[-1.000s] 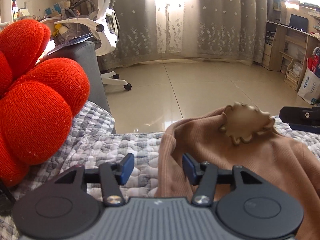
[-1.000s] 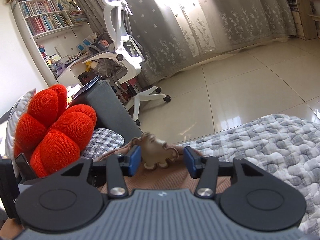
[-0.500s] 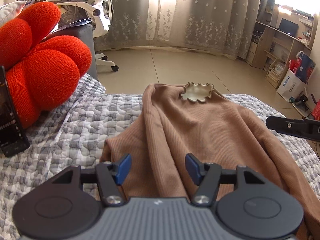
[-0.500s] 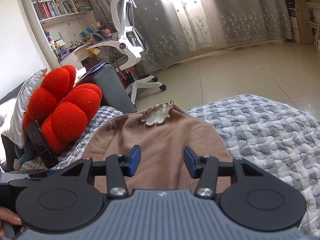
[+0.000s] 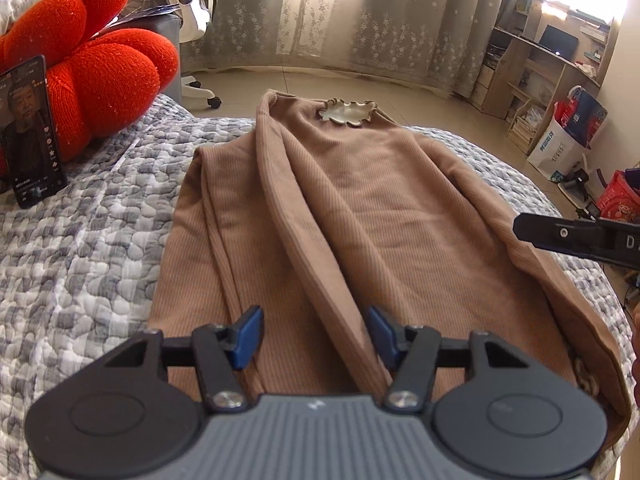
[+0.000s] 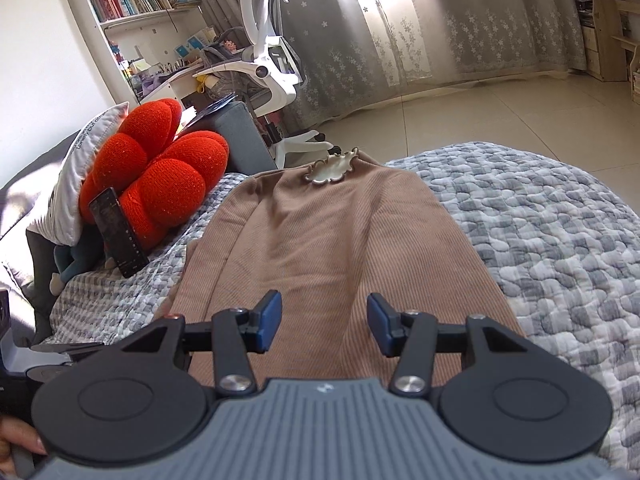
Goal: Fold clothes
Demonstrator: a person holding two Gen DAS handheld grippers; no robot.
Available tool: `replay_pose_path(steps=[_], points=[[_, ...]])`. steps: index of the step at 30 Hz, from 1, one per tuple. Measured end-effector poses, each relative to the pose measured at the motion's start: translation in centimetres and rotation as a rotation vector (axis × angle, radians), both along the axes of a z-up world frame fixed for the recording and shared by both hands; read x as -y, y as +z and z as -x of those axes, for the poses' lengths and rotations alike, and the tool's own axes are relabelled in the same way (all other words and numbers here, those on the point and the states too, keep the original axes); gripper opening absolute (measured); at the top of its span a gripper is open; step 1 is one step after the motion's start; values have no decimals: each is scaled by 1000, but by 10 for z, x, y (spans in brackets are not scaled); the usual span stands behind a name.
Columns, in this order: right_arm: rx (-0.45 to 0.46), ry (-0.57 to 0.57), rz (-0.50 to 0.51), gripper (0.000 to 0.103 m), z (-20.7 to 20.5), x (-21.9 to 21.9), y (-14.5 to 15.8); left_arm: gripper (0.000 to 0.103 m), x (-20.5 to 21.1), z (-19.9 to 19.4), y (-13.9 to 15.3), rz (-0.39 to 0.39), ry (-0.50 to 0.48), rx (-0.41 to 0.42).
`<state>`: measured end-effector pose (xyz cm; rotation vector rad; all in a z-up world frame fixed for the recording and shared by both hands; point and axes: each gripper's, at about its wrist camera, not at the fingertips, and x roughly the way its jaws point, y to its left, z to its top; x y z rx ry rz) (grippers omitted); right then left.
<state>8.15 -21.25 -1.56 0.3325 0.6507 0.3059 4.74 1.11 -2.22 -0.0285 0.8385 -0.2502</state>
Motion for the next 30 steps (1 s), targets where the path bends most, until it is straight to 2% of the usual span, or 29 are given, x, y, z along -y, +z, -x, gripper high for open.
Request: replay_pose_path(steps=[12, 17, 24, 28, 29, 30], points=[[-35, 4, 1, 52, 45, -4, -20, 58, 10, 45, 0, -38, -29, 43], [-41, 22, 9, 52, 61, -6, -20, 58, 14, 61, -2, -86, -32, 73], [-67, 52, 29, 52, 74, -9, -24, 57, 12, 78, -1, -48, -54, 90], [-75, 71, 19, 52, 80, -11, -28, 44, 13, 83, -3, 6, -88, 94], [-77, 74, 17, 52, 81, -12, -28, 29, 14, 84, -4, 7, -94, 100], [-78, 76, 14, 52, 82, -12, -29, 20, 14, 85, -5, 6, -99, 105]])
